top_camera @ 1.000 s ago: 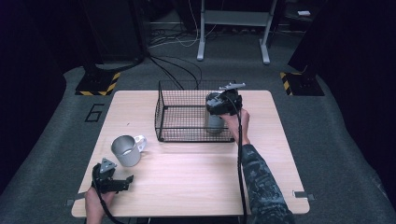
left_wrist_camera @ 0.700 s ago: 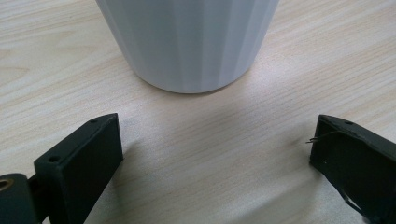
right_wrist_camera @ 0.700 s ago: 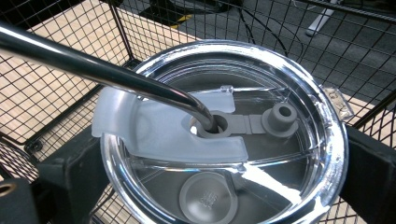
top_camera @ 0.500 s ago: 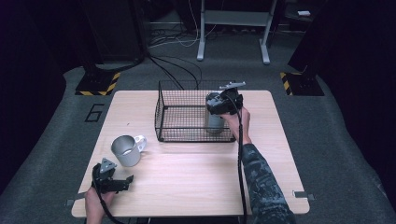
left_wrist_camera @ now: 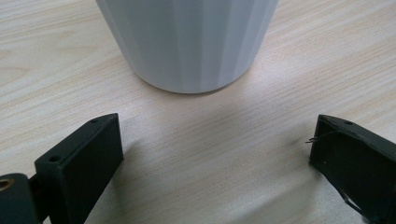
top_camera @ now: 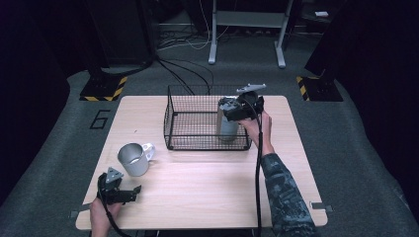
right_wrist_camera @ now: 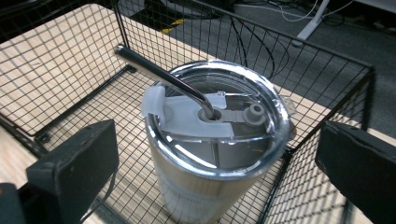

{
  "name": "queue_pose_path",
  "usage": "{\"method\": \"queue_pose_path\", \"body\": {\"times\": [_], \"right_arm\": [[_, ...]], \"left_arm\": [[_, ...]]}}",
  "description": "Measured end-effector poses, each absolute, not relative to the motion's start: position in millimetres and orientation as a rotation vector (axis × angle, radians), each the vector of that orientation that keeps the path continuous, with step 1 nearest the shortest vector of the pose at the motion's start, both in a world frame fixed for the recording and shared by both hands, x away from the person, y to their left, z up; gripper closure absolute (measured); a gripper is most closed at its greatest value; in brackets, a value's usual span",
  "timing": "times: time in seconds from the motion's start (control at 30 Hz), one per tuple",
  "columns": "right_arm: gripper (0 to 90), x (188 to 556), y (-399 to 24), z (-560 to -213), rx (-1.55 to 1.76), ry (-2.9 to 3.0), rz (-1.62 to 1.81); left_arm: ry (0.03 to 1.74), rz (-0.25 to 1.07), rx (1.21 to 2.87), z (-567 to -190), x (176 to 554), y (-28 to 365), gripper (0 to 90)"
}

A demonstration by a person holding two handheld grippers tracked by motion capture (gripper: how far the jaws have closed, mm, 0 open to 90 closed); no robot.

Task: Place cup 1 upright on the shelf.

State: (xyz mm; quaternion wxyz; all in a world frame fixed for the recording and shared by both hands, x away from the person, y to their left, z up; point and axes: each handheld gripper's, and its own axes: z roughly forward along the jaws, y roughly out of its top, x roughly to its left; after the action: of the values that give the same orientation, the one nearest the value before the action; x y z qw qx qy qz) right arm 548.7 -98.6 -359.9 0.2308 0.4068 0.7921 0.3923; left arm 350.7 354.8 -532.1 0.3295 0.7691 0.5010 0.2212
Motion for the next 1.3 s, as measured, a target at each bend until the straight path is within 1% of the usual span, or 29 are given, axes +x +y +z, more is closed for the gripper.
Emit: {"method": "queue_pose_path", "body": {"times": [0.37,0.53,0.7,0.93,1.3], "right_arm": [[0.0,509,-114,-339,1.022,2.176,1.151],[0.0,490,-121,-341,0.985,2.178,1.146],[0.0,467,-135,-349,0.975,2.173,1.151],[0.0,439,-158,-374,1.03,2.178,1.18],[0.0,404,-193,-454,1.156,2.172,1.1]], "left_arm": [[1.311,0.579,2.011,-532,351,355,2.4],[1.311,0.579,2.012,-532,351,355,2.4],[1.313,0.577,2.012,-532,351,355,2.4],[1.313,0.577,2.012,-532,351,355,2.4],[1.313,0.567,2.022,-531,351,355,2.4]]}}
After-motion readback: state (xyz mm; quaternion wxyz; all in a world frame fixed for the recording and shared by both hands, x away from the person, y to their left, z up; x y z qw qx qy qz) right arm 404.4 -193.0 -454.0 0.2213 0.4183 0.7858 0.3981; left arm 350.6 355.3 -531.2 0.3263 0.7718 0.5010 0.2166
